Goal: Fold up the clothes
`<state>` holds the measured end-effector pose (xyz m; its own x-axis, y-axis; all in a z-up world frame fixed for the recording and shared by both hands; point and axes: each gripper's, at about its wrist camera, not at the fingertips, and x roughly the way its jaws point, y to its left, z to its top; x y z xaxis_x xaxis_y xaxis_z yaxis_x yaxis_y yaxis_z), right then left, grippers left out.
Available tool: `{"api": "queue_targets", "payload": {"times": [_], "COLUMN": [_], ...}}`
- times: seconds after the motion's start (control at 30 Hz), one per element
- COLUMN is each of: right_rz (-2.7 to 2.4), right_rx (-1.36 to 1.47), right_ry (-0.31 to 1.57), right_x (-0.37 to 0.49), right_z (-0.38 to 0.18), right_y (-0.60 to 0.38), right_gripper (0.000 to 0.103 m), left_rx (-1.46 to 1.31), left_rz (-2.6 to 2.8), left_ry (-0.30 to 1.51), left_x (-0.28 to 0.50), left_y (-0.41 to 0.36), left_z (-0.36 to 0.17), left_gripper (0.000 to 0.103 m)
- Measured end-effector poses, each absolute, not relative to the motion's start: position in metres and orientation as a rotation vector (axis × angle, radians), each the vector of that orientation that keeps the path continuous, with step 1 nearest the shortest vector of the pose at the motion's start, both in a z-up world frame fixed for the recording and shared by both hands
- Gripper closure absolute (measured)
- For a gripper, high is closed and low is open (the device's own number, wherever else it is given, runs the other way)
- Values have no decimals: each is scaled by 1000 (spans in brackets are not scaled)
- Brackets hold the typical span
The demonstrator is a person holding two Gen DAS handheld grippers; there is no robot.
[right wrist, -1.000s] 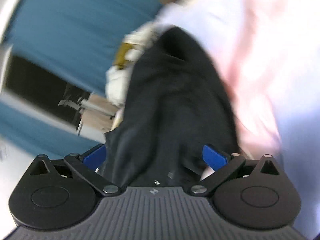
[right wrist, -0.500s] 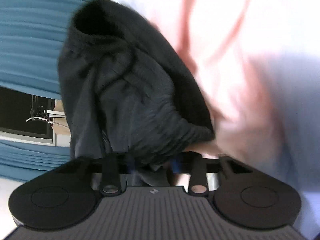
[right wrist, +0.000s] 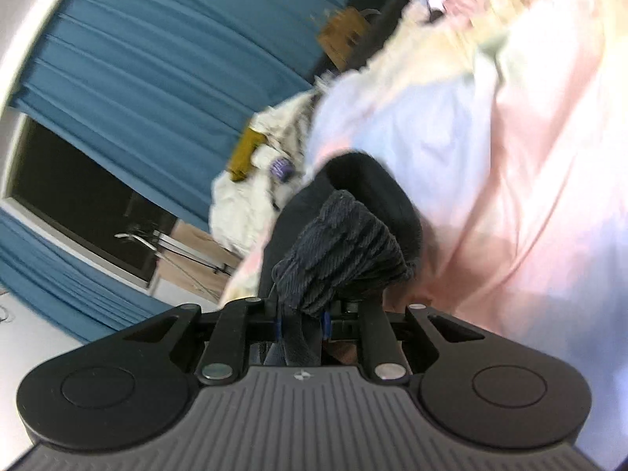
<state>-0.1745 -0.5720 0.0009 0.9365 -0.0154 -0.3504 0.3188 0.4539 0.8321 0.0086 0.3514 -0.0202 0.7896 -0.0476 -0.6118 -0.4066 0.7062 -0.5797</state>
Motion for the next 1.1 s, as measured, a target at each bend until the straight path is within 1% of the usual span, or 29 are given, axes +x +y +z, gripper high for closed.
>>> {"api": "queue_targets", "payload": {"times": [0.1, 0.2, 0.43, 0.5, 0.57, 0.6, 0.63, 0.67, 0.7, 0.73, 0.77, 0.8, 0.83, 0.87, 0.9, 0.93, 0.97, 1.1], "right_rz": [-213, -231, -341, -363, -366, -367, -368, -374, -395, -418, -424, -420, -422, -422, -416, -407, -388, -280], "right_rx": [1071, 1065, 1083, 1097, 1089, 1078, 1068, 1051, 1013, 969, 924, 884, 843, 803, 766, 730, 691, 610], "right_ry": [303, 330, 486, 504, 515, 522, 529, 539, 556, 563, 556, 538, 517, 498, 482, 468, 461, 433], "right_x": [-200, -226, -232, -230, -229, -229, -229, -229, -229, -230, -231, -233, -236, -239, -241, -242, -239, -210], "right_z": [4, -10, -103, -119, -121, -120, -118, -116, -109, -102, -94, -85, -74, -64, -53, -43, -32, 5], "right_y": [-585, -595, -589, -590, -589, -589, -588, -587, -584, -582, -580, -578, -574, -569, -565, -559, -553, -518], "right_gripper": [86, 86, 85, 85, 83, 82, 76, 63, 54, 35, 24, 20, 14, 13, 12, 11, 10, 10], "left_rx": [-772, -728, -495, -437, -403, -389, -376, -365, -358, -362, -372, -376, -367, -351, -329, -309, -294, -278], "left_rz": [190, 172, 132, 122, 108, 102, 93, 81, 68, 55, 41, 30, 28, 31, 38, 44, 45, 7], "left_ry": [716, 788, 872, 885, 873, 867, 862, 854, 844, 836, 826, 819, 812, 804, 785, 756, 725, 644], "left_x": [-13, -28, -23, -20, -21, -22, -23, -26, -29, -32, -34, -37, -39, -42, -45, -49, -52, -50], "left_y": [355, 357, 332, 326, 322, 319, 318, 316, 314, 314, 315, 315, 314, 312, 309, 306, 303, 283], "left_z": [-19, -23, -48, -53, -51, -49, -48, -47, -45, -43, -40, -37, -33, -28, -22, -14, -6, 23], "left_gripper": [101, 101, 100, 99, 94, 89, 80, 68, 61, 49, 40, 34, 21, 12, 8, 2, 0, 0]}}
